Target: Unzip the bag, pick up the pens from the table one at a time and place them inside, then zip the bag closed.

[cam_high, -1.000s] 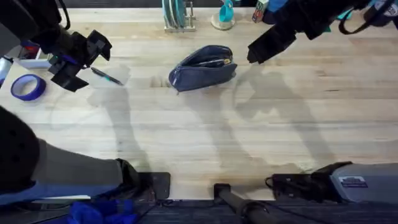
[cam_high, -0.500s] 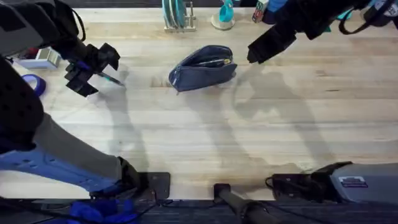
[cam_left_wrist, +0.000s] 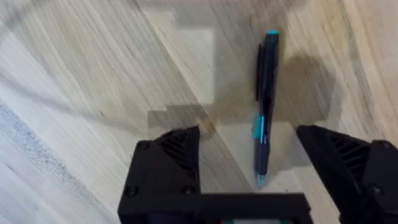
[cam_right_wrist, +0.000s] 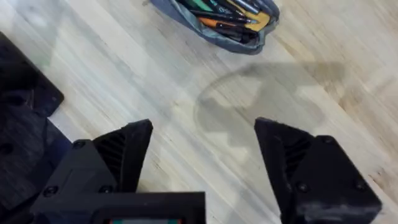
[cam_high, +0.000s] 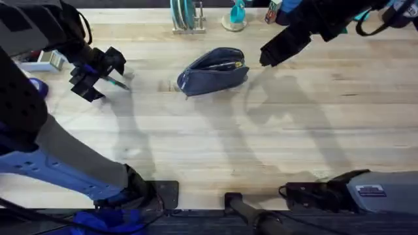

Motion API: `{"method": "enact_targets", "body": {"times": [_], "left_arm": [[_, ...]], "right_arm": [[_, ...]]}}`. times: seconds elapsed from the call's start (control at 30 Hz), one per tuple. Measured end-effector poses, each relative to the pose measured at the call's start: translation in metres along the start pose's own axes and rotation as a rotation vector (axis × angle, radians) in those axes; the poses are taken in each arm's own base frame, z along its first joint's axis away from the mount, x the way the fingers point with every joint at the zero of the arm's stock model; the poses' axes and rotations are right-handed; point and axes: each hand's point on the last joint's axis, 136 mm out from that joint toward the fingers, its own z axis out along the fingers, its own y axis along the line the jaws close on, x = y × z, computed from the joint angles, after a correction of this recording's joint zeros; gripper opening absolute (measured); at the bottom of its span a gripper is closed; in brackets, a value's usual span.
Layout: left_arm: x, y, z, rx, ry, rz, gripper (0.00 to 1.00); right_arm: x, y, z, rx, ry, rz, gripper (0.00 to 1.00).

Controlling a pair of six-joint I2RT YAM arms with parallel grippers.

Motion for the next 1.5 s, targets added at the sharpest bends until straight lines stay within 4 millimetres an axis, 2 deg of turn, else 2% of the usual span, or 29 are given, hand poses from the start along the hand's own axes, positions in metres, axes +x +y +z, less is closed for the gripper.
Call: {"method": "enact_targets", "body": {"times": [0.2,0.37,0.57,0.77,1.5], "left_arm": [[0.000,0.002,0.001,-0.011,0.001,-0.001,0.898],[0.000,0.006,0.001,-0.029,-0.001,-0.005,0.720],[-0.001,0.003,0.001,-0.016,-0.002,-0.007,0.357],[-0.002,-0.004,0.001,0.016,0.001,-0.010,0.062],[-0.002,-0.005,0.001,0.018,0.002,-0.015,0.041]], "right_arm": [[0.000,0.000,0.000,0.000,0.000,0.000,0.996],[0.000,0.000,0.000,0.000,0.000,0.000,0.996],[0.000,0.000,0.000,0.000,0.000,0.000,0.996],[0.000,0.000,0.000,0.000,0.000,0.000,0.996],[0.000,0.000,0.000,0.000,0.000,0.000,0.996]]}}
